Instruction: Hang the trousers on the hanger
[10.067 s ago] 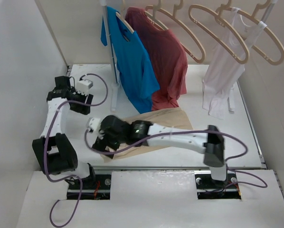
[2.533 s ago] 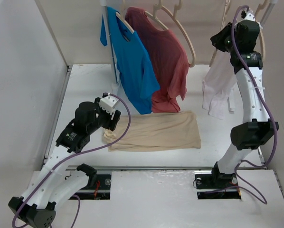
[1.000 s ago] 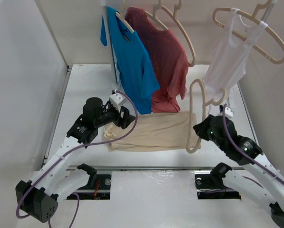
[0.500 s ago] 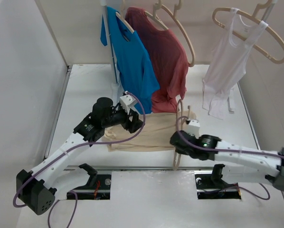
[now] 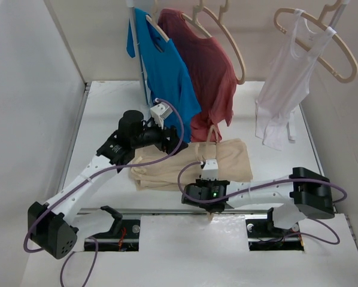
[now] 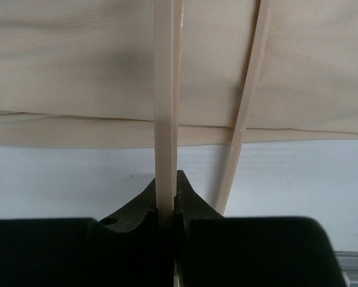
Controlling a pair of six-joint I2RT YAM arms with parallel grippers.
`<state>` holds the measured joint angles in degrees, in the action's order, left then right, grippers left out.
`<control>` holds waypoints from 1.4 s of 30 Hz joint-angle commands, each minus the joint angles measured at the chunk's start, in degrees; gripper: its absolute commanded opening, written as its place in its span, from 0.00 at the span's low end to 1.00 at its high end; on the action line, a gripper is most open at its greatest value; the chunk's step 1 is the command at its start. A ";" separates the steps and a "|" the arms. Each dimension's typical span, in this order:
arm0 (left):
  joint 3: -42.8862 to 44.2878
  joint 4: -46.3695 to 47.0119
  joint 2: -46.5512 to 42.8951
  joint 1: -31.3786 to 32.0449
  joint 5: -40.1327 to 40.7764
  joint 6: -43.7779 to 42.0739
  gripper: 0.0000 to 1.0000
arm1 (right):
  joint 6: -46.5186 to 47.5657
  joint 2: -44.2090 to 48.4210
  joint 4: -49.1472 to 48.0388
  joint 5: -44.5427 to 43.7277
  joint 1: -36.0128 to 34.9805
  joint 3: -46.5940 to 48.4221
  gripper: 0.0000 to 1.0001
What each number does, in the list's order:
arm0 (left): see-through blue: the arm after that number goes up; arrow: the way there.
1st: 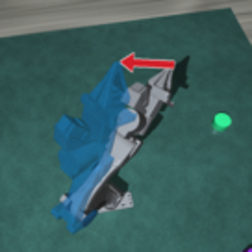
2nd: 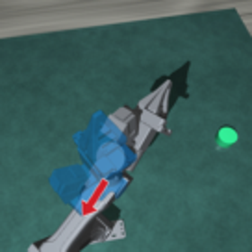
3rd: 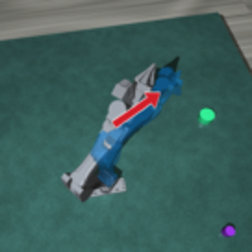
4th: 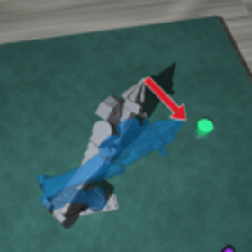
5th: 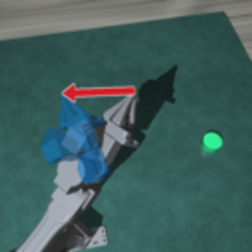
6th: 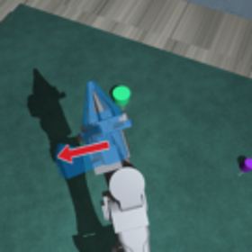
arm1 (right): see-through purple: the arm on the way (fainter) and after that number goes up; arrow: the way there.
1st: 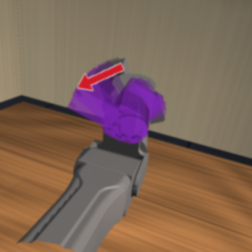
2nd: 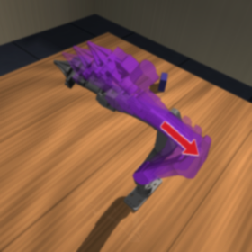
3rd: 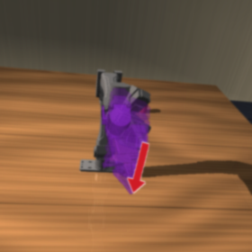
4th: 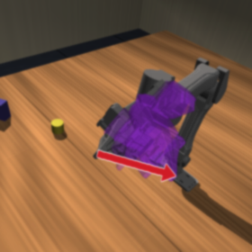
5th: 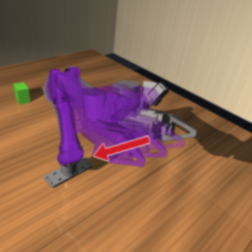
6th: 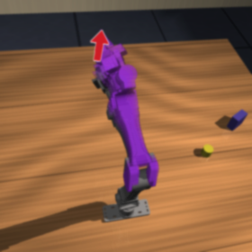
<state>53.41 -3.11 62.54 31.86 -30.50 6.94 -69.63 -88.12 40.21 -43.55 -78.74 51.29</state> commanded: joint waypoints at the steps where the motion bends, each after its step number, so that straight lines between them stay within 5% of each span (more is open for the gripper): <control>1: 2.05 2.67 1.34 -0.74 -7.46 2.46 0.81 | 5.09 2.94 -8.55 1.01 -0.45 -2.51 0.00; 10: 2.84 7.60 6.97 3.12 -6.50 8.27 0.86 | 11.44 -4.16 -9.97 3.55 -0.45 -0.23 0.00; 17: 6.27 -9.87 12.16 4.35 0.79 3.35 0.69 | 9.60 -3.65 -9.18 3.04 -0.45 -0.22 0.00; 29: 8.56 -17.72 12.08 4.35 3.53 0.79 0.68 | 9.07 -3.11 -8.65 3.03 -0.45 -0.22 0.00; 32: 8.56 -16.67 13.31 4.35 1.23 1.66 0.42 | 9.07 -3.11 -9.18 3.03 -0.45 -0.22 0.00; 33: 8.56 -16.66 13.83 4.35 0.54 2.37 0.18 | 9.07 -3.11 -9.18 3.03 -0.45 -0.22 0.00; 34: 8.56 -16.14 13.83 4.35 0.53 2.38 0.09 | 9.07 -3.11 -9.18 3.03 -0.45 -0.22 0.00; 37: 8.56 -16.13 13.83 4.35 -0.08 3.51 0.00 | 9.07 -2.42 -7.61 3.03 -0.45 -0.22 0.00; 39: 8.03 -16.13 13.83 4.35 -0.08 4.56 0.00 | 9.07 -1.63 -6.20 2.42 -0.45 0.39 0.10; 40: 8.03 -16.13 13.83 4.35 -0.08 5.44 0.00 | 9.07 -0.49 -4.71 2.42 -0.45 0.91 0.35; 42: 7.41 -16.13 13.83 2.17 1.32 9.22 0.00 | 9.59 1.10 -3.21 1.80 -0.45 1.44 0.61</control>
<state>60.05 -19.53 76.42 35.40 -29.54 13.19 -59.92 -90.30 33.19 -41.71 -78.81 50.98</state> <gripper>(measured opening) 0.063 0.558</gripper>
